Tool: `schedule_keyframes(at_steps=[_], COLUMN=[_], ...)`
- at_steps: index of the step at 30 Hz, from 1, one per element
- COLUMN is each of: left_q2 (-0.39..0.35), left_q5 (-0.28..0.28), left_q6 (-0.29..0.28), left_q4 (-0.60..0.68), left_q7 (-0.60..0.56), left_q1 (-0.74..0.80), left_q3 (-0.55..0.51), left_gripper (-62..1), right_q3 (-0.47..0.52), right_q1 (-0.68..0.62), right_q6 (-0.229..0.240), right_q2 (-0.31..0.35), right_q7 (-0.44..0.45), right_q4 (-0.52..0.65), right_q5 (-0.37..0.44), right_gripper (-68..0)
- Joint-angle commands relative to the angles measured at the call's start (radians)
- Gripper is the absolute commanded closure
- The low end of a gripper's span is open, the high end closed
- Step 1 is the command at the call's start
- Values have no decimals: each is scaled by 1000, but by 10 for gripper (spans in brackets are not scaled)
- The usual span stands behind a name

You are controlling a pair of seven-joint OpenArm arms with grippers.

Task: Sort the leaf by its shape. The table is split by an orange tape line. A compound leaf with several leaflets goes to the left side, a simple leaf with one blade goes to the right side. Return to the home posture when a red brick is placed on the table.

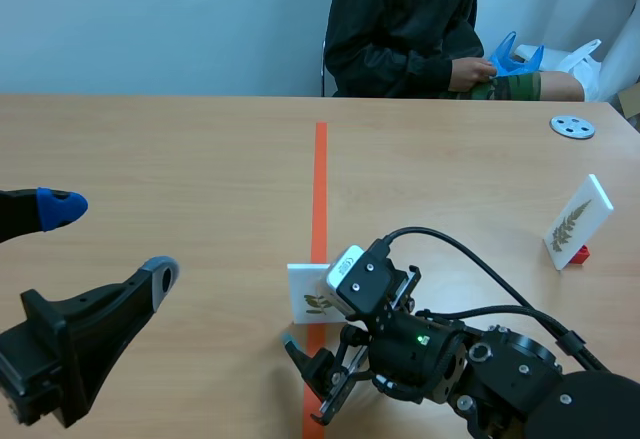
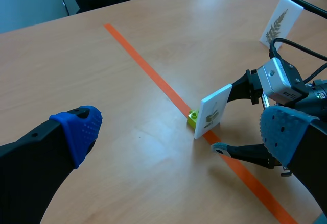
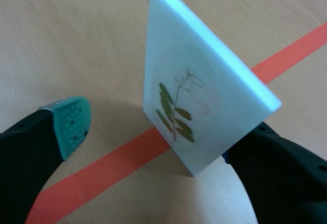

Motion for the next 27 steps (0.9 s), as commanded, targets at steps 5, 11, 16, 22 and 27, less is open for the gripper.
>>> schedule_keyframes(at_steps=[5, 11, 16, 22, 27], left_q2=[3, 3, 3, 3, 3], left_q5=[-6, -6, -6, -6, -6], left_q6=[-2, -2, -2, -2, -2], left_q4=[8, 8, 8, 8, 8], left_q7=[-13, -13, -13, -13, -13], left_q1=[2, 2, 2, 2, 2], left_q3=[3, 3, 3, 3, 3], left_gripper=[-623, -623, -623, -623, -623], right_q3=[6, 6, 6, 8, 23], right_q1=[14, 14, 14, 13, -12], right_q6=[3, 3, 3, 4, 3], right_q2=[7, 8, 8, 14, 52], right_q7=[11, 10, 7, 7, -2], right_q4=[25, 25, 25, 33, 102], right_q5=[8, 8, 8, 8, 8], right_gripper=[-289, -153, -66, -15, -15])
